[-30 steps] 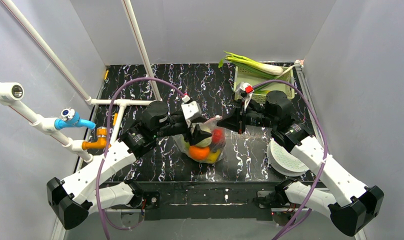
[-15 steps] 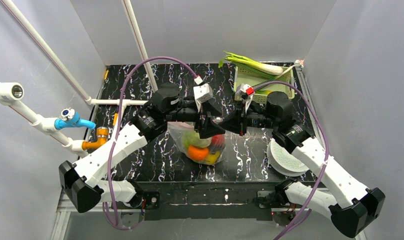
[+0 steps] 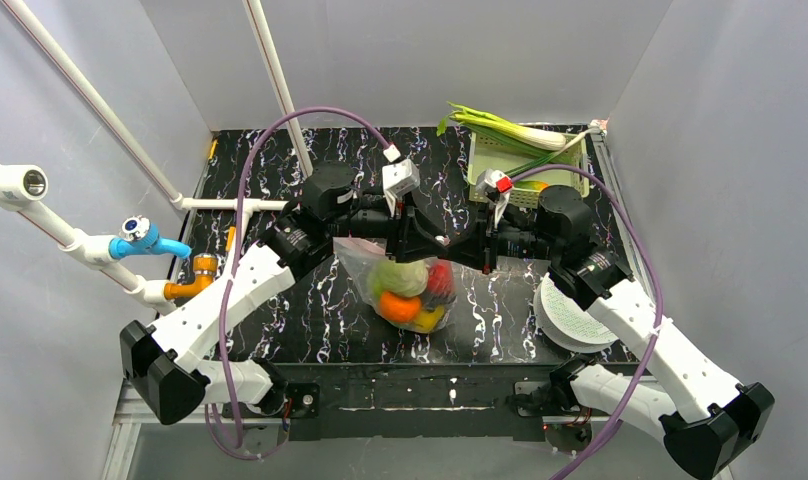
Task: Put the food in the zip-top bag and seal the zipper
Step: Zip the zipper food storage bag at the center of the board.
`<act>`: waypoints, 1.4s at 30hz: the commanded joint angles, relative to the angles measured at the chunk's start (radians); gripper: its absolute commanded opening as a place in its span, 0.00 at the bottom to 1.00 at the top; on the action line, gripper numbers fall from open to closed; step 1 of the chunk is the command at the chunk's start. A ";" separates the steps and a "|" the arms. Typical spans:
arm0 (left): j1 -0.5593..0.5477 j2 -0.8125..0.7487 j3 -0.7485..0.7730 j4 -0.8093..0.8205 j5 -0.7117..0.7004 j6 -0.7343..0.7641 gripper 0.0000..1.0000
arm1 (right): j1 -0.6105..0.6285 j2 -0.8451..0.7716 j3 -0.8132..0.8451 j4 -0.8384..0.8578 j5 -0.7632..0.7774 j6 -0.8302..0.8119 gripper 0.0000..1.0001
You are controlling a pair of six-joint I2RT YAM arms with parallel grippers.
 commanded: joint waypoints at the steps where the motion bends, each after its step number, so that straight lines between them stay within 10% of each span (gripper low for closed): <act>1: 0.025 0.016 0.000 0.066 0.067 -0.049 0.38 | -0.003 -0.014 -0.006 0.053 -0.006 -0.011 0.01; 21: 0.031 0.013 -0.012 0.040 0.093 -0.038 0.22 | -0.003 -0.023 -0.021 0.079 0.000 0.009 0.01; 31: 0.031 0.006 -0.023 0.029 0.103 -0.015 0.34 | -0.003 -0.030 -0.022 0.075 0.007 0.009 0.01; 42: 0.031 -0.011 -0.050 0.058 0.072 -0.024 0.08 | -0.003 -0.014 -0.017 0.072 0.014 0.025 0.01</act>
